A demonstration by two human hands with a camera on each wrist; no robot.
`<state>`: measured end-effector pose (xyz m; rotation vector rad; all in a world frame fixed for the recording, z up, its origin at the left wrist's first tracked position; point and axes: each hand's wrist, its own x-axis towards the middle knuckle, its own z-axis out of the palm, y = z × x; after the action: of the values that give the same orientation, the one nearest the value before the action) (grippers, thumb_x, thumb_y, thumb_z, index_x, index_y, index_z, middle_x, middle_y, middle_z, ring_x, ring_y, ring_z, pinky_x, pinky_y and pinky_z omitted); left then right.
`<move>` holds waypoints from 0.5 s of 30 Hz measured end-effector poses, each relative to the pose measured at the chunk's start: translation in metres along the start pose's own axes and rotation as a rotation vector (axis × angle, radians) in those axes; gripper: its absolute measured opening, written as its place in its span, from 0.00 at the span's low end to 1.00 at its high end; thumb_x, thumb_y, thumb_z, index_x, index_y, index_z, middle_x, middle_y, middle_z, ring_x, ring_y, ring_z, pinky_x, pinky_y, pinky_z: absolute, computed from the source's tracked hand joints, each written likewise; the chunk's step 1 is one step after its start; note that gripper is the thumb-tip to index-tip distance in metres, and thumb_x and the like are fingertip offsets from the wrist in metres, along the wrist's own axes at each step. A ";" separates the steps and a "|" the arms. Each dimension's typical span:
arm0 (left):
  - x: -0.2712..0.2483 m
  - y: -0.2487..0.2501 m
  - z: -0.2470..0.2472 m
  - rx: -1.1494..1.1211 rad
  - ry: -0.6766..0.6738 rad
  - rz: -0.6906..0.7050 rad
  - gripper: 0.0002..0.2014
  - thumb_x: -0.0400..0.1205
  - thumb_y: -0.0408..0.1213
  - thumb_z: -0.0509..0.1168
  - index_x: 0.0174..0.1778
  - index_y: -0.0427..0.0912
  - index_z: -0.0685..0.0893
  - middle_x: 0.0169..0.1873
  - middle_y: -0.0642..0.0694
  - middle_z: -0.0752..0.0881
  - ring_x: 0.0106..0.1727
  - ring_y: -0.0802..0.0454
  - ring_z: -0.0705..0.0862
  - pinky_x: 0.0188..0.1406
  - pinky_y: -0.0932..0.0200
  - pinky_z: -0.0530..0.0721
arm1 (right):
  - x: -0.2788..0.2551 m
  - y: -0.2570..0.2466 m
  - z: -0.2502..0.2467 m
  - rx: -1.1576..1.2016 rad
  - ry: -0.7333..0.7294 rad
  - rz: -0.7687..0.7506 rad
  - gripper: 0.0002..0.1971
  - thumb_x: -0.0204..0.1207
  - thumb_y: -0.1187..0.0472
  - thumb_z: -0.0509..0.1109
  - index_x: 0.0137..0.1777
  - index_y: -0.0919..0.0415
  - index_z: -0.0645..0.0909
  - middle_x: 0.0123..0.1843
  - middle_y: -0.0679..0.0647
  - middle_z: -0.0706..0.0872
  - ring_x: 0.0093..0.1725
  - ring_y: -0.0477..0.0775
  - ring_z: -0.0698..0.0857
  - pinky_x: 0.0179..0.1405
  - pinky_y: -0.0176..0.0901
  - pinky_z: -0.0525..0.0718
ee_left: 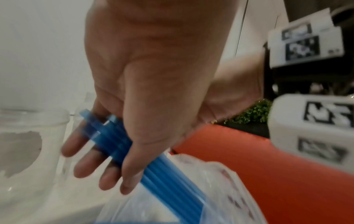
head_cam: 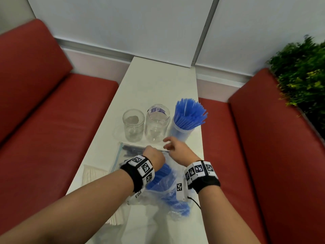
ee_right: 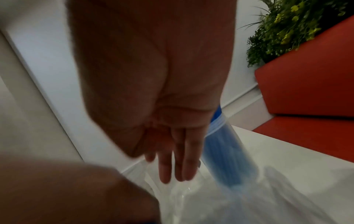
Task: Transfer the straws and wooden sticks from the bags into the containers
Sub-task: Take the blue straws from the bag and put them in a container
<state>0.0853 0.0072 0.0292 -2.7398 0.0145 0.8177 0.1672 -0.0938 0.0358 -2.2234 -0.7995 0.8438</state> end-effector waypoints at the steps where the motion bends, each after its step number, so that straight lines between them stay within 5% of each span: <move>1: -0.003 -0.003 -0.005 -0.005 -0.018 -0.017 0.12 0.88 0.36 0.57 0.64 0.43 0.82 0.62 0.48 0.85 0.63 0.46 0.83 0.66 0.48 0.77 | -0.004 0.001 0.005 -0.041 -0.092 0.036 0.28 0.77 0.75 0.66 0.78 0.58 0.72 0.69 0.58 0.86 0.69 0.56 0.84 0.68 0.43 0.80; 3: -0.008 -0.008 -0.018 -0.052 -0.072 -0.042 0.12 0.87 0.39 0.59 0.64 0.44 0.83 0.62 0.49 0.85 0.63 0.47 0.83 0.65 0.47 0.80 | -0.011 0.003 0.019 -0.110 -0.160 0.055 0.31 0.75 0.70 0.73 0.78 0.58 0.73 0.70 0.56 0.85 0.68 0.56 0.84 0.68 0.47 0.81; 6: -0.017 -0.010 -0.047 -0.050 -0.063 -0.057 0.11 0.86 0.40 0.61 0.60 0.42 0.85 0.57 0.48 0.86 0.58 0.48 0.86 0.60 0.49 0.84 | -0.011 -0.007 0.036 -0.180 -0.094 0.138 0.19 0.78 0.61 0.75 0.68 0.58 0.82 0.62 0.54 0.87 0.60 0.53 0.85 0.66 0.48 0.83; 9: -0.034 -0.008 -0.079 -0.005 -0.013 -0.089 0.09 0.85 0.36 0.60 0.56 0.40 0.85 0.51 0.48 0.86 0.52 0.48 0.87 0.54 0.53 0.84 | -0.015 -0.012 0.037 -0.003 -0.011 0.165 0.10 0.85 0.65 0.69 0.63 0.65 0.83 0.61 0.59 0.87 0.60 0.49 0.78 0.64 0.36 0.75; 10: -0.042 -0.010 -0.090 -0.001 0.032 -0.075 0.08 0.85 0.35 0.60 0.52 0.41 0.85 0.45 0.49 0.85 0.46 0.50 0.86 0.46 0.55 0.83 | -0.020 -0.015 0.035 0.073 0.043 0.146 0.04 0.86 0.68 0.67 0.53 0.64 0.83 0.54 0.57 0.87 0.60 0.49 0.78 0.61 0.32 0.74; 12: -0.060 -0.023 -0.114 -0.009 0.206 0.020 0.08 0.82 0.36 0.62 0.37 0.42 0.80 0.32 0.53 0.79 0.31 0.54 0.77 0.28 0.58 0.71 | -0.018 -0.032 0.035 0.217 0.218 0.122 0.17 0.86 0.70 0.65 0.35 0.55 0.75 0.35 0.48 0.78 0.49 0.48 0.78 0.43 0.30 0.73; 15: -0.086 -0.051 -0.144 -0.194 0.539 0.186 0.18 0.81 0.55 0.60 0.32 0.47 0.81 0.27 0.54 0.79 0.27 0.57 0.75 0.23 0.58 0.67 | -0.033 -0.045 0.033 0.523 0.427 -0.050 0.18 0.81 0.68 0.73 0.30 0.58 0.72 0.23 0.49 0.73 0.27 0.45 0.73 0.27 0.38 0.73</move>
<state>0.0949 0.0117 0.2041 -3.0905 0.3168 0.0992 0.1088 -0.0784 0.0598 -1.8089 -0.3720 0.4564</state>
